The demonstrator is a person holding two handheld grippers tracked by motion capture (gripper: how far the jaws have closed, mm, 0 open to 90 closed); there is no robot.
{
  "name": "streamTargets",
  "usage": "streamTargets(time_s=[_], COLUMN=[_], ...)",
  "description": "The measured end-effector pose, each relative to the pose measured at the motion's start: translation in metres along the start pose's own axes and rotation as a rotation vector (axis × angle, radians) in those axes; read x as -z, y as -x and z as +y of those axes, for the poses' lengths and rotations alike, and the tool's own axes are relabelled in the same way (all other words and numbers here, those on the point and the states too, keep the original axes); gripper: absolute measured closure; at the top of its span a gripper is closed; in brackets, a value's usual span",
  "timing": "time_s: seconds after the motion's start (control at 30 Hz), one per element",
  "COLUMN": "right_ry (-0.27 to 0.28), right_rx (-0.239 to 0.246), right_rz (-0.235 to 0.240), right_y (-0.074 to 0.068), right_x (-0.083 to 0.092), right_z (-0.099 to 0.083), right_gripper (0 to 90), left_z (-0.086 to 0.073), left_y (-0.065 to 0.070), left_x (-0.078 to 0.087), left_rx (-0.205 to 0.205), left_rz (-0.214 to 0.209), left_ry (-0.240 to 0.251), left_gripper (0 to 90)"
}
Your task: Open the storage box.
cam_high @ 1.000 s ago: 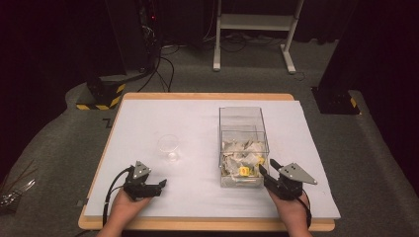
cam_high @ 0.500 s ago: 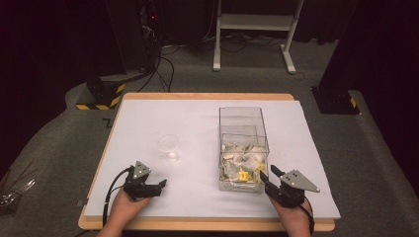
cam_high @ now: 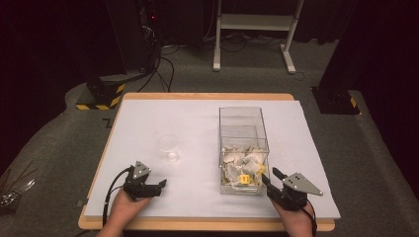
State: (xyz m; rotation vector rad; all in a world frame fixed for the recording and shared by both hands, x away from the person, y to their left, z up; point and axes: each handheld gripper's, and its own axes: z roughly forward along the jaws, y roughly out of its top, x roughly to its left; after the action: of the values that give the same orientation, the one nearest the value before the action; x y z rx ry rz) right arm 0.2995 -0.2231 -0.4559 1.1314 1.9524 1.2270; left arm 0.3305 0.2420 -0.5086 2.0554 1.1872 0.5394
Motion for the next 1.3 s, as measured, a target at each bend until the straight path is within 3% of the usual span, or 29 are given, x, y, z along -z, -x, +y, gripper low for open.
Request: streamTargets(time_s=[0.63, 0.87, 1.07, 1.3], right_ry=[-0.003, 0.011, 0.048, 0.03], right_rx=[0.007, -0.024, -0.041, -0.064], right_rz=[0.019, 0.035, 0.016, -0.051], right_y=[0.0, 0.003, 0.012, 0.034], right_x=[0.012, 0.013, 0.016, 0.008], right_z=[-0.005, -0.003, 0.007, 0.007], right_gripper=[52.9, 49.0, 49.0, 50.8], left_z=[0.0, 0.0, 0.0, 0.0], left_y=[0.0, 0.0, 0.0, 0.001], left_x=[0.0, 0.0, 0.0, 0.0], left_rx=[-0.003, 0.0, -0.001, 0.005], left_rz=[0.003, 0.001, 0.003, 0.003], left_ry=[-0.001, -0.001, -0.001, 0.004], left_gripper=[17.0, 17.0, 17.0, 17.1])
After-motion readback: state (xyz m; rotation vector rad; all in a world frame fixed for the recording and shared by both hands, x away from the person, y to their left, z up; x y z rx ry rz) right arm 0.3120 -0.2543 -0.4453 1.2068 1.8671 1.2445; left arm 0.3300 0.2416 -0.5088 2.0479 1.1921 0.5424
